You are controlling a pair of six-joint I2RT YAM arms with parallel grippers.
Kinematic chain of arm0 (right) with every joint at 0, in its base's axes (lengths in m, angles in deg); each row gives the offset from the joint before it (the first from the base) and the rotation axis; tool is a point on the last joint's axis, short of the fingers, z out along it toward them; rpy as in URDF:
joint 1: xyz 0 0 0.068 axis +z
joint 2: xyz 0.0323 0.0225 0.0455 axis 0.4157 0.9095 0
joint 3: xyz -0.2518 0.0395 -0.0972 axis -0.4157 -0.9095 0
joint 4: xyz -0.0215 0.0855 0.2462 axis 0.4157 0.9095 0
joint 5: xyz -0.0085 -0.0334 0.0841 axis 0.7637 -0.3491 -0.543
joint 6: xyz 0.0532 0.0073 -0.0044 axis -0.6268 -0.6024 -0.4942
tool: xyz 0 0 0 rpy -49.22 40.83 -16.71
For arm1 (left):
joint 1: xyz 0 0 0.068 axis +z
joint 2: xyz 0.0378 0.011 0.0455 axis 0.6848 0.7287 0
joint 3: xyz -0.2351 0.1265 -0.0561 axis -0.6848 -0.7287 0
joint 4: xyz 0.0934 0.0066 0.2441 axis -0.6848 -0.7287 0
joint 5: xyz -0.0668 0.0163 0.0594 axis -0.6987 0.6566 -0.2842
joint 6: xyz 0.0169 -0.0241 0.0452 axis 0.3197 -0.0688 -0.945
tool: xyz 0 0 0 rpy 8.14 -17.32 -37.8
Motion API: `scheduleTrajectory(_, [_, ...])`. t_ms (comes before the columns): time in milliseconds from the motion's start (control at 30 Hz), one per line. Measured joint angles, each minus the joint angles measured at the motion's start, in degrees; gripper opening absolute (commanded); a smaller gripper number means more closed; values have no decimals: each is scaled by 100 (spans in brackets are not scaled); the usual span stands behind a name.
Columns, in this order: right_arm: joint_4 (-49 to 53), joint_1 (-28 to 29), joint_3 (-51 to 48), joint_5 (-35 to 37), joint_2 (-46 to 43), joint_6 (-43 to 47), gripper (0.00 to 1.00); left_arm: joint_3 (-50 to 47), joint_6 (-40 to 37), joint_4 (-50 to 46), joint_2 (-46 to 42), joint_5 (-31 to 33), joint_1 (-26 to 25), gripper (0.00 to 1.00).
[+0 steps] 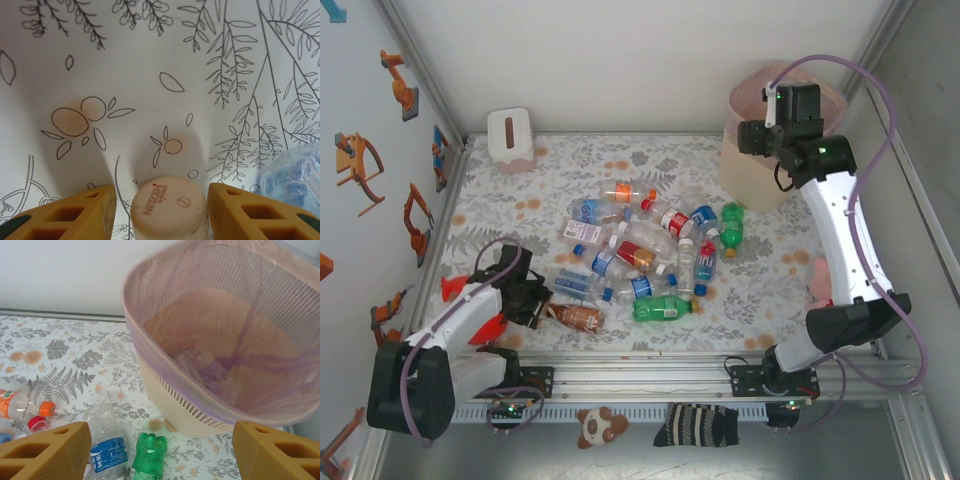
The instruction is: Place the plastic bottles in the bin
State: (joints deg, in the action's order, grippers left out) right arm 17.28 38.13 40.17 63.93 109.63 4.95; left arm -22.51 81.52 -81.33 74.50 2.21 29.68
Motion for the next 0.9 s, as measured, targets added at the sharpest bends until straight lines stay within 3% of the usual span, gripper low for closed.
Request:
scheduleTrajectory(200, [0,37,0,17,-11,0,74,-87,46,39,-157,0,94,34])
scheduleTrajectory(567, [-9,59,-35,-33,-339,2,73,83,-87,-411,-1097,289,210,31])
scheduleTrajectory(667, [-76,59,-107,-227,-505,2,73,428,-435,-579,-1506,452,234,19])
scheduleTrajectory(900, [-376,59,-562,-1281,-837,0,73,1596,-1812,-507,-1729,361,234,18])
